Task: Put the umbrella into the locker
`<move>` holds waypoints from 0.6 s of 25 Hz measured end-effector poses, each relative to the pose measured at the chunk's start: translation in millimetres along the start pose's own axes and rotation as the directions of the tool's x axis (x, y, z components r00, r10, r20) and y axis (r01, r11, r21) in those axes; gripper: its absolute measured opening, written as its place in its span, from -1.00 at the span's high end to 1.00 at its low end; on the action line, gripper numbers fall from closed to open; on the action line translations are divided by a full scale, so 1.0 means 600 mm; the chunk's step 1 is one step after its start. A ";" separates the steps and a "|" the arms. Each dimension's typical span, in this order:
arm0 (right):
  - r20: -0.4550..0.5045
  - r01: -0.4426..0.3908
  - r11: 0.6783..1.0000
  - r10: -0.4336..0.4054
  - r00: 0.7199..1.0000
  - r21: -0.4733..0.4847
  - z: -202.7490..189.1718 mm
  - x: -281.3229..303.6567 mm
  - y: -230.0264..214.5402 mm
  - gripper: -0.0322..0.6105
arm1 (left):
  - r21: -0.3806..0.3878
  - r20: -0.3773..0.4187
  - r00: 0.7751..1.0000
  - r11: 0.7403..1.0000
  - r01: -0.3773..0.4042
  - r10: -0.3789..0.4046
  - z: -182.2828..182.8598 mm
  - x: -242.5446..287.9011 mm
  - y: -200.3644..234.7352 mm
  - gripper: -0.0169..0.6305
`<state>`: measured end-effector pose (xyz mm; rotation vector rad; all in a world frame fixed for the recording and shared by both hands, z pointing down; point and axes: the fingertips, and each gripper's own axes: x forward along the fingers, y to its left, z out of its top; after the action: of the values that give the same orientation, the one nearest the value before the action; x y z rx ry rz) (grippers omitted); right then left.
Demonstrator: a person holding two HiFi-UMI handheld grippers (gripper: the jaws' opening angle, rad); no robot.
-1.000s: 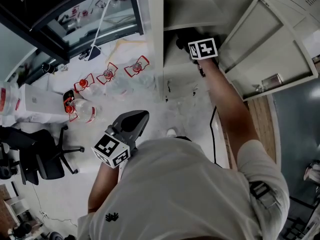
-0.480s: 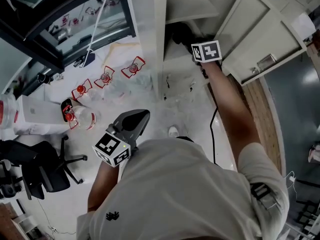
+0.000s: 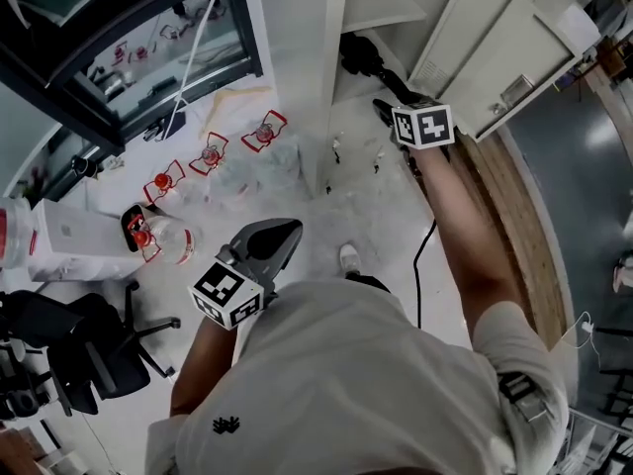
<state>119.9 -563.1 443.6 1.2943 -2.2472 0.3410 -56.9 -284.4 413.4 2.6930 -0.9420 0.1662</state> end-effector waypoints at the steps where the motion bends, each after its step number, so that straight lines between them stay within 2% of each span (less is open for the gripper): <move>1: 0.006 0.001 1.000 -0.001 1.000 0.007 -0.007 -0.013 0.012 0.18 | 0.002 -0.001 1.000 1.000 0.009 -0.009 -0.004 -0.010 -0.005 0.78; 9: 0.085 0.032 0.999 -0.035 0.996 0.042 -0.063 -0.134 0.107 0.47 | 0.024 -0.013 0.994 0.994 0.105 -0.104 -0.031 -0.088 -0.054 0.78; 15: 0.111 0.004 0.997 -0.013 0.994 0.080 -0.120 -0.220 0.194 0.60 | 0.019 -0.020 0.990 0.990 0.137 -0.136 -0.055 -0.128 -0.071 0.78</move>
<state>96.3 -374.8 435.4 1.3953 -2.3414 0.3672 -91.1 -197.2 419.9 2.7579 -0.7512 0.1728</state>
